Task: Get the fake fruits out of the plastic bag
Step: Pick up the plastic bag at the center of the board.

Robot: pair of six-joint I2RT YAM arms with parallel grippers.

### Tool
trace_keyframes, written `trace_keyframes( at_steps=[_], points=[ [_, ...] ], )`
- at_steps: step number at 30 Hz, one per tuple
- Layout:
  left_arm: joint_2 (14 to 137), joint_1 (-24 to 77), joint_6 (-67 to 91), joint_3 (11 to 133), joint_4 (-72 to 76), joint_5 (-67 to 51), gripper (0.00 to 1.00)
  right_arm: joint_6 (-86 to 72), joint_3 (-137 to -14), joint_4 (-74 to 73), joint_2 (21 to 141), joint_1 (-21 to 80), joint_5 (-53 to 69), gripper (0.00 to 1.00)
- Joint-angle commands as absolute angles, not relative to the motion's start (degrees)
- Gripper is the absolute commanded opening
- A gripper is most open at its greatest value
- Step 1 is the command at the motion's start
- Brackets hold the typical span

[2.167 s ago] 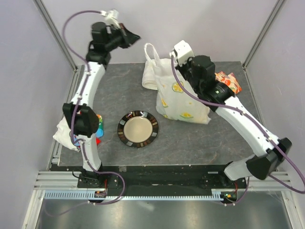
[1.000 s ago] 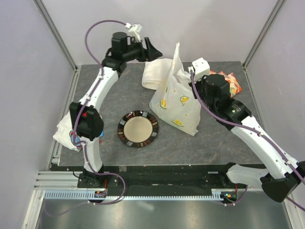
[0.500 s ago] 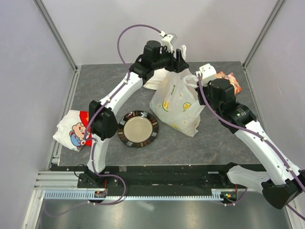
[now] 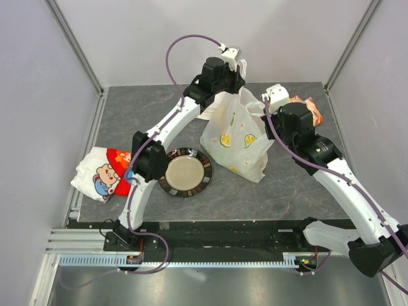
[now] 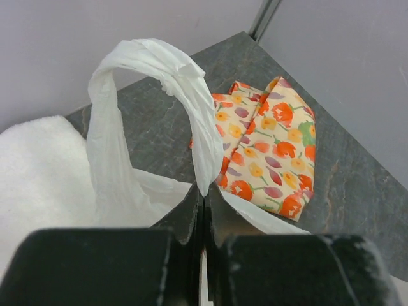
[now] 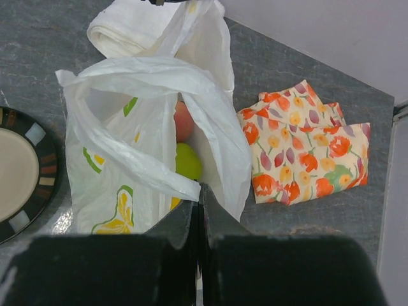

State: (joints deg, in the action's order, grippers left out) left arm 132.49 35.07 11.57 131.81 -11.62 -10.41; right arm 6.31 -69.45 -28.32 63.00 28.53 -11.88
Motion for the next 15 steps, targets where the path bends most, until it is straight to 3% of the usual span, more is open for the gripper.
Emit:
trace_keyframes(
  at_steps=[1, 7, 15],
  points=[
    [130.4, 33.8, 8.1, 136.5, -8.2, -8.2, 0.02, 8.8, -73.7, -27.4, 65.1, 28.4, -13.4, 0.0],
    [122.1, 26.0, 4.7, 141.9, -6.9, -9.4, 0.01, 12.2, -86.8, -18.0, 77.5, 26.8, -13.6, 0.0],
    [109.1, 9.5, 4.7, 141.4, -7.8, -8.6, 0.02, 9.6, -125.8, -15.4, 105.3, 27.3, -5.5, 0.0]
  ],
)
